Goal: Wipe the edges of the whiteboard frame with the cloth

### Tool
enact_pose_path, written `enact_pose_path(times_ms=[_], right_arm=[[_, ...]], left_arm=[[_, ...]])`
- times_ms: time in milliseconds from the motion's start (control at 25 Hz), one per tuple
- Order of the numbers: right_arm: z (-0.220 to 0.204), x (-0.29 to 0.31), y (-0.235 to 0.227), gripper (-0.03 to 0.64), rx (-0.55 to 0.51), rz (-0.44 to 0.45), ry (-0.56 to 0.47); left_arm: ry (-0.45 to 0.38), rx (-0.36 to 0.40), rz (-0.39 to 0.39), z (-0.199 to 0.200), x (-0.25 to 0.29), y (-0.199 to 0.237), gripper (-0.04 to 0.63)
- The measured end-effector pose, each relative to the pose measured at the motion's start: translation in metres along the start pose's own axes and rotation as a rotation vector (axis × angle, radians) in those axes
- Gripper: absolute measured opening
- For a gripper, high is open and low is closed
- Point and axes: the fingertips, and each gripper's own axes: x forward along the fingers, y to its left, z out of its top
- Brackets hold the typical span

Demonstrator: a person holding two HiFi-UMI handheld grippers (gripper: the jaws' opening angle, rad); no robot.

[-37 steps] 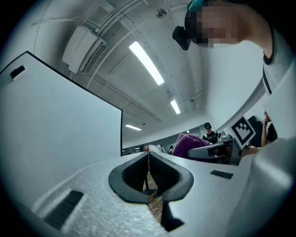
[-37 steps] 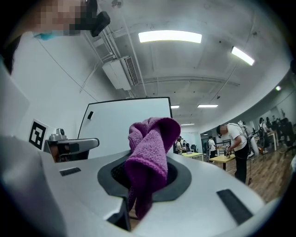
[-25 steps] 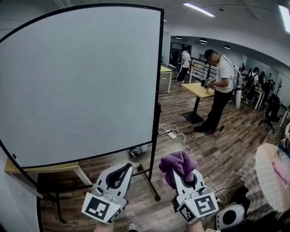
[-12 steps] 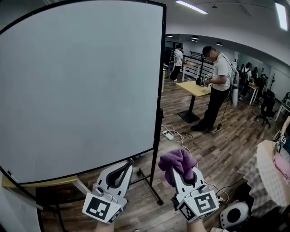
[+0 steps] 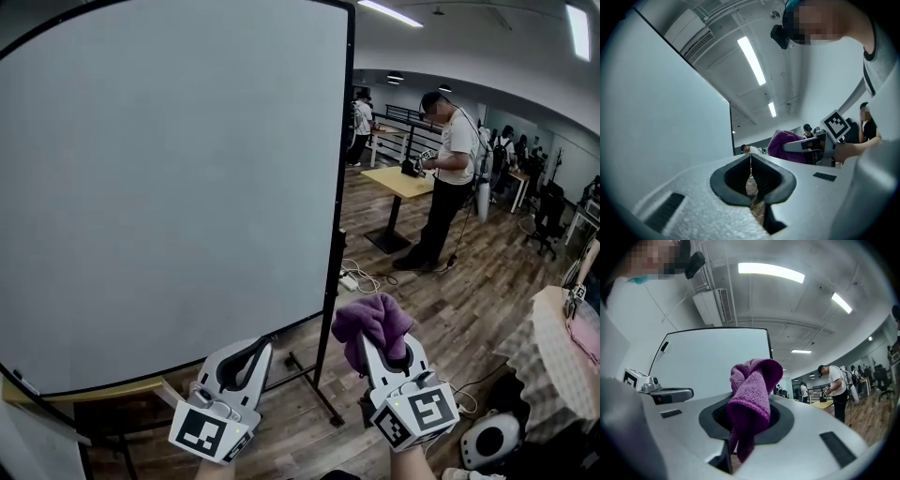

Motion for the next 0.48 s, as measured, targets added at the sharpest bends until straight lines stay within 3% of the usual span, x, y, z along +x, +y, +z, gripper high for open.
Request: enact_pose_path(times_ms=[480], right_arm=[[0.005, 0.038, -0.03, 0.066, -0.021, -0.033, 0.001]], left_arm=[[0.002, -0.021, -0.011, -0.016, 0.029, 0.018, 0.021]])
